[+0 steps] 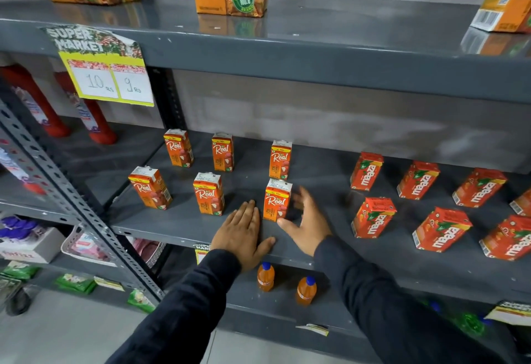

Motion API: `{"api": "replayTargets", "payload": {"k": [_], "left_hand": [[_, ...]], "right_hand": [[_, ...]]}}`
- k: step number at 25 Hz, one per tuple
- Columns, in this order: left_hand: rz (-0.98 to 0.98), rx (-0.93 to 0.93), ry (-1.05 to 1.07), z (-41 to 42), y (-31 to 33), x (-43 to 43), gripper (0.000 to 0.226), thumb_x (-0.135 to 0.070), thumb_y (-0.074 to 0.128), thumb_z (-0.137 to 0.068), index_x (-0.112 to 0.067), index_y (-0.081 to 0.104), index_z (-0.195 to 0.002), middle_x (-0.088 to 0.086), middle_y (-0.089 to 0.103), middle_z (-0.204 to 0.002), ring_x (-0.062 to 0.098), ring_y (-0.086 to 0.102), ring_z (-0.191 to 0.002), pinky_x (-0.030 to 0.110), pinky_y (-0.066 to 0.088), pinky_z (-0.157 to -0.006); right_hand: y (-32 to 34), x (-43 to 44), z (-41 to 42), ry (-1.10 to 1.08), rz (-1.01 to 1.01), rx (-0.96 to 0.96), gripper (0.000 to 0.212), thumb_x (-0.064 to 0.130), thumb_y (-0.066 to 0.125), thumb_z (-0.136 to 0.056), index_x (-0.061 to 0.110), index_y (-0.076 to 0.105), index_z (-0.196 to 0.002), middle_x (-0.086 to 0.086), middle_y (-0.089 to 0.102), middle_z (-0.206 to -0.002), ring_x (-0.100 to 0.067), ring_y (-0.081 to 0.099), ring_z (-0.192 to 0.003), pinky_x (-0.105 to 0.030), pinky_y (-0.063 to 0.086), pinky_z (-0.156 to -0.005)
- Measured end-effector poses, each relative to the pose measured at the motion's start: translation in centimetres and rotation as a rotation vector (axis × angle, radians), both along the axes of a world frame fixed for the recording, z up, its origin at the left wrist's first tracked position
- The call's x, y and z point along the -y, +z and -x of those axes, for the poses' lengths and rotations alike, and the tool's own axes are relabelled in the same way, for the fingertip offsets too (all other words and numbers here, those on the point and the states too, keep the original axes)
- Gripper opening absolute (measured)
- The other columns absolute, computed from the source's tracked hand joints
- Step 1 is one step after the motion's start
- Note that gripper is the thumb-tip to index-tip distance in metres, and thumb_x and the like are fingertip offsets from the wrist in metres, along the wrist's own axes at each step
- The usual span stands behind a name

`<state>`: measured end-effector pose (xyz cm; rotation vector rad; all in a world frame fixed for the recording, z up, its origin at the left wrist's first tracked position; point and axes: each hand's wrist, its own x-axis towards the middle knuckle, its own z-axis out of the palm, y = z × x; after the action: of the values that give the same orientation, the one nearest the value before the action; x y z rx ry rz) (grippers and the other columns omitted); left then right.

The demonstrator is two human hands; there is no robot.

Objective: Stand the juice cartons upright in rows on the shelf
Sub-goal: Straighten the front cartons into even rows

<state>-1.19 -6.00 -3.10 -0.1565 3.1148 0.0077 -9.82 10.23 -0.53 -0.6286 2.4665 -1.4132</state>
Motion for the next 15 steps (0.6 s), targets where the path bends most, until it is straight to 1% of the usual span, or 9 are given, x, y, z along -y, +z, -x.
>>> {"api": "replayTargets", "payload": {"k": [2, 3, 4, 6, 9, 12, 13, 15], "left_hand": [[-0.011, 0.002, -0.002, -0.1, 0.0, 0.0, 0.090, -0.070, 0.005, -0.088, -0.005, -0.001, -0.150, 0.012, -0.008, -0.159, 0.022, -0.008, -0.146, 0.034, -0.006, -0.113], [-0.015, -0.007, -0.001, -0.2, 0.0, 0.0, 0.089, -0.069, 0.005, -0.088, -0.005, -0.002, -0.149, 0.013, -0.007, -0.159, 0.022, -0.008, -0.145, 0.034, -0.007, -0.113], [-0.019, -0.015, -0.006, -0.2, 0.0, 0.0, 0.089, -0.068, 0.006, -0.088, -0.005, -0.002, -0.149, 0.013, -0.007, -0.159, 0.022, -0.008, -0.145, 0.034, -0.007, -0.113], [-0.030, -0.024, -0.025, -0.1, -0.1, 0.1, 0.089, -0.068, 0.004, -0.087, -0.004, -0.002, -0.149, 0.013, -0.006, -0.159, 0.022, -0.008, -0.146, 0.034, -0.008, -0.113], [-0.042, -0.027, -0.037, 0.1, -0.6, 0.4, 0.092, -0.070, 0.000, -0.085, -0.005, -0.001, -0.149, 0.014, -0.006, -0.159, 0.022, -0.009, -0.146, 0.036, -0.005, -0.116], [-0.052, -0.024, -0.048, 0.2, -0.9, 0.5, 0.093, -0.071, -0.002, -0.084, -0.005, -0.002, -0.150, 0.014, -0.007, -0.159, 0.022, -0.009, -0.146, 0.037, -0.004, -0.117], [-0.054, -0.028, -0.055, 0.3, -1.0, 0.5, 0.093, -0.071, -0.002, -0.084, -0.005, -0.002, -0.149, 0.013, -0.007, -0.159, 0.022, -0.009, -0.146, 0.037, -0.004, -0.117], [-0.057, -0.037, -0.063, 0.2, -1.0, 0.6, 0.093, -0.071, -0.002, -0.084, -0.005, -0.002, -0.150, 0.013, -0.007, -0.159, 0.022, -0.010, -0.145, 0.036, -0.004, -0.116]], "right_hand": [[-0.5, 0.7, 0.6, 0.038, -0.138, -0.007, 0.062, 0.033, 0.072, -0.077, 0.031, 0.041, -0.131, 0.004, 0.059, -0.130, -0.014, 0.055, -0.117, -0.030, 0.043, -0.092], [-0.9, 0.8, 0.6, 0.029, -0.203, -0.036, 0.052, 0.036, 0.070, -0.078, 0.032, 0.046, -0.124, 0.003, 0.062, -0.125, -0.017, 0.057, -0.113, -0.032, 0.044, -0.091], [-1.3, 0.7, 0.7, 0.014, -0.236, -0.055, 0.046, 0.038, 0.068, -0.079, 0.033, 0.049, -0.120, 0.001, 0.063, -0.121, -0.019, 0.058, -0.111, -0.033, 0.045, -0.091], [-1.7, 0.8, 1.0, -0.001, -0.246, -0.070, 0.040, 0.040, 0.066, -0.079, 0.035, 0.051, -0.116, 0.002, 0.064, -0.118, -0.019, 0.059, -0.108, -0.033, 0.046, -0.091], [-1.8, 0.8, 1.1, 0.006, -0.255, -0.104, 0.039, 0.041, 0.064, -0.081, 0.037, 0.051, -0.117, 0.005, 0.064, -0.118, -0.018, 0.059, -0.108, -0.030, 0.045, -0.088], [-1.8, 0.7, 0.7, 0.023, -0.273, -0.128, 0.038, 0.040, 0.063, -0.081, 0.037, 0.050, -0.117, 0.004, 0.063, -0.118, -0.018, 0.058, -0.109, -0.031, 0.045, -0.089], [-1.5, 0.6, 0.5, 0.025, -0.265, -0.129, 0.041, 0.041, 0.064, -0.081, 0.037, 0.047, -0.118, 0.006, 0.063, -0.119, -0.017, 0.058, -0.109, -0.032, 0.046, -0.089], [-0.9, 0.3, 0.0, -0.014, -0.207, -0.143, 0.058, 0.042, 0.069, -0.075, 0.038, 0.041, -0.126, 0.010, 0.060, -0.119, -0.011, 0.056, -0.108, -0.031, 0.046, -0.090]]}}
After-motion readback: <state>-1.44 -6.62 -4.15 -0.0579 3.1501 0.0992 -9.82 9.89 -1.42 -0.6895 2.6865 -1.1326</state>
